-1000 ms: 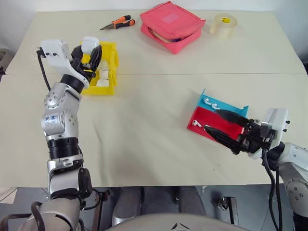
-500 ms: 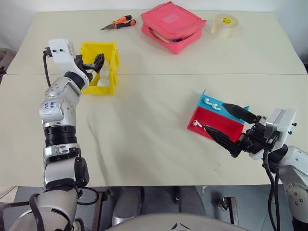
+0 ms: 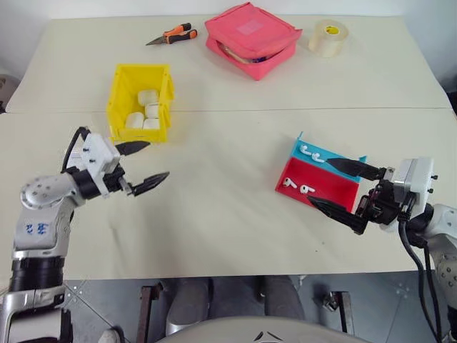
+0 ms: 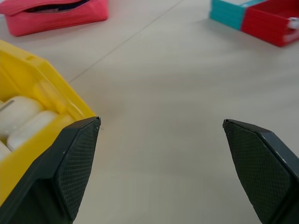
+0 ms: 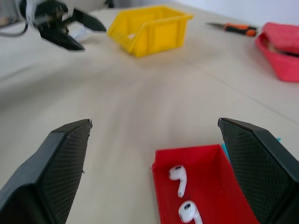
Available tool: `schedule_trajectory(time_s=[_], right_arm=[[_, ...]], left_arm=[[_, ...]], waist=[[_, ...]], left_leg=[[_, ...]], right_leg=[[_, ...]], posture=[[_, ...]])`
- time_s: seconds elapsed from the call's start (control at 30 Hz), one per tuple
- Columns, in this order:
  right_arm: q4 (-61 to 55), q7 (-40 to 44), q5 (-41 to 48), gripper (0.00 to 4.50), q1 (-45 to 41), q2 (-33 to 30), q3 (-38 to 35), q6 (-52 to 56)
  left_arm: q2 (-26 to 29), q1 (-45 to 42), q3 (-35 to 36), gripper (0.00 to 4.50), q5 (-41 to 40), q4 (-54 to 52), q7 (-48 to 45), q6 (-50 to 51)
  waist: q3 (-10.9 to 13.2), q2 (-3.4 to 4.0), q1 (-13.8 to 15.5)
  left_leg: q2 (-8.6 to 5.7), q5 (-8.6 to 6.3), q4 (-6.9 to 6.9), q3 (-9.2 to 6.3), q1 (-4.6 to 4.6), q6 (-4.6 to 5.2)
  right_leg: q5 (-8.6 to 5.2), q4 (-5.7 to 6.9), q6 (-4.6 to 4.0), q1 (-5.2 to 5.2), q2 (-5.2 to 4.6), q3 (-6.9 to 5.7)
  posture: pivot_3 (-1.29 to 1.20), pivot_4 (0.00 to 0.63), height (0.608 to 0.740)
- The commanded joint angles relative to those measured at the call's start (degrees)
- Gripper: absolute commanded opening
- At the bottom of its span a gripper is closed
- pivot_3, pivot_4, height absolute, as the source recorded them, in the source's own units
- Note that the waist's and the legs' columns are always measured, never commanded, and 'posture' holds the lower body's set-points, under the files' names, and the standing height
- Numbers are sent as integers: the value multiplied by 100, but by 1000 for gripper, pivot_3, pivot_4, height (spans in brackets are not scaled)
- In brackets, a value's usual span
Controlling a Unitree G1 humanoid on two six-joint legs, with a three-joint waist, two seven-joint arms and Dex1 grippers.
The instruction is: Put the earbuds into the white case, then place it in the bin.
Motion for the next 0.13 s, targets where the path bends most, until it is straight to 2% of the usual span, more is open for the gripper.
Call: schedule_trajectory(time_s=[0.03, 0.13], right_arm=[[155, 297, -171, 4500, -37, -61, 17, -327], [246, 343, -293, 4500, -60, -2, 53, -457]], left_arm=[[7, 141, 150, 4464, -130, -387, -80, -273], [-122, 211, 116, 4464, -98, -464, 53, -355]], waist=[[0, 0, 39], [0, 0, 54]], left_leg=[[-1, -1, 1, 1, 0, 1], [-2, -1, 1, 1, 0, 1]], right_leg=[[0, 0, 0, 0, 0, 1], [0, 1, 0, 0, 0, 1]], posture=[[0, 150, 740], [0, 150, 740]])
